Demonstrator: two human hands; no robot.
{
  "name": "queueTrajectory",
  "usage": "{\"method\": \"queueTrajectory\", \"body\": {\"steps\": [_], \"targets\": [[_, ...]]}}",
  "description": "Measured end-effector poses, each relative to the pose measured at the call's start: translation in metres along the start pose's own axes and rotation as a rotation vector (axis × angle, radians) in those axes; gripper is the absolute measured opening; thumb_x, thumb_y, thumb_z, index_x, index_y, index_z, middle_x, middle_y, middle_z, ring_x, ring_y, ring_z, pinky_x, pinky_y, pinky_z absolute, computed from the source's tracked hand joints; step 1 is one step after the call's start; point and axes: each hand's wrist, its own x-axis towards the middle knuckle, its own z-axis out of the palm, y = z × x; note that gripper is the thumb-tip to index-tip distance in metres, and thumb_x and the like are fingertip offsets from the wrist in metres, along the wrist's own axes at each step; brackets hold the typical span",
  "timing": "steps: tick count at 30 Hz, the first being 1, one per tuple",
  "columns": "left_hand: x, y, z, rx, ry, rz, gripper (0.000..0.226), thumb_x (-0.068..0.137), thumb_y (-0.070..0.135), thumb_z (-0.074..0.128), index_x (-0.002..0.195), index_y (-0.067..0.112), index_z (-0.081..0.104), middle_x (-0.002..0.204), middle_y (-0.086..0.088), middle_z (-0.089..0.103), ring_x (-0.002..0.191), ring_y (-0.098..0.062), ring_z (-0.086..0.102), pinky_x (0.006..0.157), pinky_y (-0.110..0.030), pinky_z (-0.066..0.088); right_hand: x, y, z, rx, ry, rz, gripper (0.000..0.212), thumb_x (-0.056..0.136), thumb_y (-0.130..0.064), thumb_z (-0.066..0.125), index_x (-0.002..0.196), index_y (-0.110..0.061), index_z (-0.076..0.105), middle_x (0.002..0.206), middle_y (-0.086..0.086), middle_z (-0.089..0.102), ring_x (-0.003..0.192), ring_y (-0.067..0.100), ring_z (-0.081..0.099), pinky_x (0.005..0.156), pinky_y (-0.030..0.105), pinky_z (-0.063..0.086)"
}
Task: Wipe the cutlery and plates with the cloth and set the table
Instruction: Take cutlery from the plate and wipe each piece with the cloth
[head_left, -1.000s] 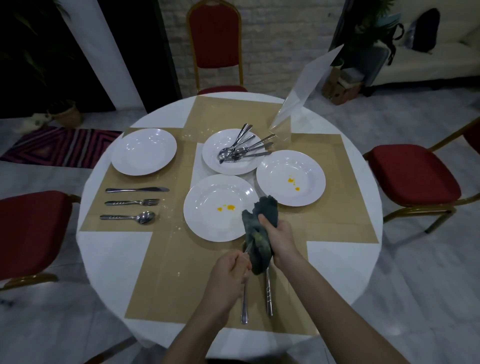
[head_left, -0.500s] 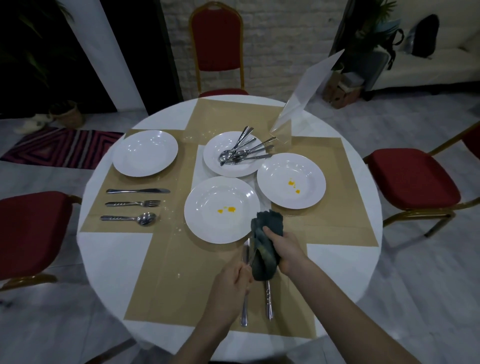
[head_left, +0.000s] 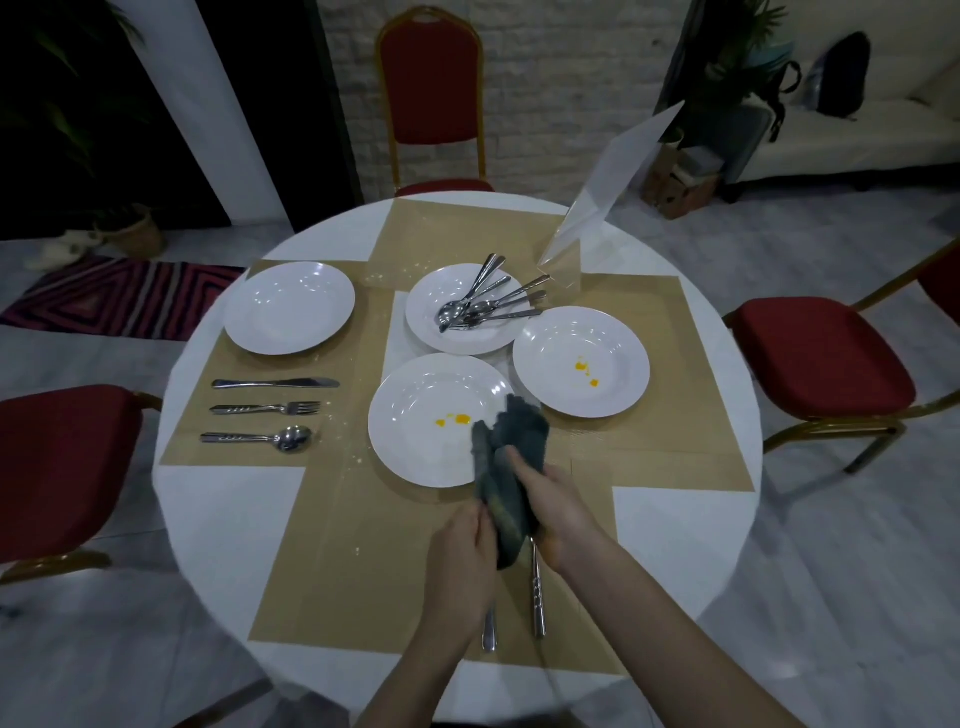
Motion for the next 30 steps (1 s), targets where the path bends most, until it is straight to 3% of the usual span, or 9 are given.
{"method": "queueTrajectory", "body": {"steps": [3, 7, 9, 12, 15, 20, 23, 26, 30], "targets": [[0.007, 0.005, -0.006, 0.029, 0.065, 0.022, 0.029, 0.099, 0.017, 0.042, 0.073, 0.023, 0.051, 0.063, 0.006, 0.058, 0.058, -0.005, 0.054, 0.052, -0.016, 0.039, -0.009, 0.006, 0.001, -0.074, -0.115, -0.025, 0.022, 0.092, -0.027, 0.064, 0.106, -0.011, 0.069, 0.096, 0.007, 0.076, 0.086, 0.017, 0.073, 0.066, 0.023, 0.055], [0.001, 0.003, 0.0, 0.063, -0.003, 0.046, 0.03, 0.101, 0.019, 0.04, 0.076, 0.005, 0.05, 0.067, -0.005, 0.056, 0.061, -0.016, 0.05, 0.058, -0.029, 0.037, -0.004, -0.007, -0.008, 0.016, -0.062, -0.004, 0.024, 0.092, -0.026, 0.063, 0.105, -0.005, 0.068, 0.096, 0.011, 0.074, 0.084, 0.02, 0.071, 0.071, 0.027, 0.056], [-0.001, -0.001, 0.004, 0.07, -0.018, 0.036, 0.03, 0.101, 0.019, 0.039, 0.077, 0.005, 0.05, 0.065, -0.002, 0.054, 0.059, -0.015, 0.049, 0.059, -0.031, 0.038, -0.004, -0.003, -0.009, -0.019, -0.054, -0.026, 0.028, 0.092, -0.028, 0.063, 0.107, -0.005, 0.068, 0.097, 0.012, 0.074, 0.085, 0.02, 0.071, 0.07, 0.026, 0.056], [0.001, -0.003, 0.004, 0.081, 0.015, -0.005, 0.03, 0.101, 0.018, 0.039, 0.073, 0.015, 0.049, 0.064, 0.004, 0.055, 0.057, -0.009, 0.052, 0.052, -0.017, 0.038, -0.009, 0.014, -0.01, -0.198, -0.122, -0.053, 0.029, 0.092, -0.036, 0.063, 0.106, -0.012, 0.069, 0.096, 0.008, 0.075, 0.089, 0.019, 0.071, 0.073, 0.026, 0.054], [0.0, -0.008, 0.003, 0.101, -0.002, -0.012, 0.033, 0.101, 0.017, 0.04, 0.069, 0.018, 0.046, 0.063, 0.005, 0.054, 0.056, -0.005, 0.05, 0.05, -0.015, 0.037, -0.01, 0.016, -0.02, -0.246, -0.203, -0.044, 0.026, 0.092, -0.034, 0.062, 0.107, -0.013, 0.069, 0.099, 0.006, 0.075, 0.094, 0.018, 0.071, 0.077, 0.026, 0.053], [-0.007, -0.011, 0.009, 0.12, -0.064, 0.007, 0.034, 0.102, 0.024, 0.038, 0.082, 0.002, 0.054, 0.069, -0.006, 0.059, 0.061, -0.014, 0.051, 0.057, -0.026, 0.037, -0.006, 0.009, -0.029, -0.182, -0.127, -0.019, 0.03, 0.092, -0.034, 0.063, 0.104, -0.007, 0.069, 0.096, 0.01, 0.075, 0.089, 0.019, 0.072, 0.07, 0.024, 0.055], [-0.009, -0.012, 0.01, 0.122, -0.041, 0.0, 0.027, 0.101, 0.018, 0.038, 0.081, 0.008, 0.051, 0.067, -0.005, 0.057, 0.059, -0.015, 0.051, 0.055, -0.025, 0.035, -0.008, 0.016, -0.024, -0.285, -0.172, -0.073, 0.035, 0.09, -0.038, 0.064, 0.107, -0.008, 0.068, 0.099, 0.011, 0.074, 0.094, 0.023, 0.071, 0.079, 0.029, 0.056], [-0.012, -0.015, 0.003, 0.12, -0.094, 0.009, 0.029, 0.101, 0.018, 0.039, 0.072, 0.017, 0.046, 0.059, 0.0, 0.053, 0.051, -0.011, 0.047, 0.053, -0.025, 0.036, -0.011, 0.012, -0.029, -0.329, -0.232, -0.101, 0.031, 0.091, -0.038, 0.063, 0.108, -0.012, 0.068, 0.1, 0.006, 0.075, 0.095, 0.018, 0.071, 0.078, 0.023, 0.056], [-0.002, -0.014, -0.008, 0.008, -0.061, -0.02, 0.028, 0.101, 0.013, 0.041, 0.076, 0.008, 0.053, 0.064, -0.005, 0.055, 0.057, -0.014, 0.049, 0.055, -0.031, 0.038, -0.013, 0.015, -0.026, -0.413, -0.305, -0.099, 0.034, 0.093, -0.037, 0.06, 0.105, -0.006, 0.068, 0.1, 0.012, 0.074, 0.09, 0.018, 0.07, 0.075, 0.022, 0.055]]}}
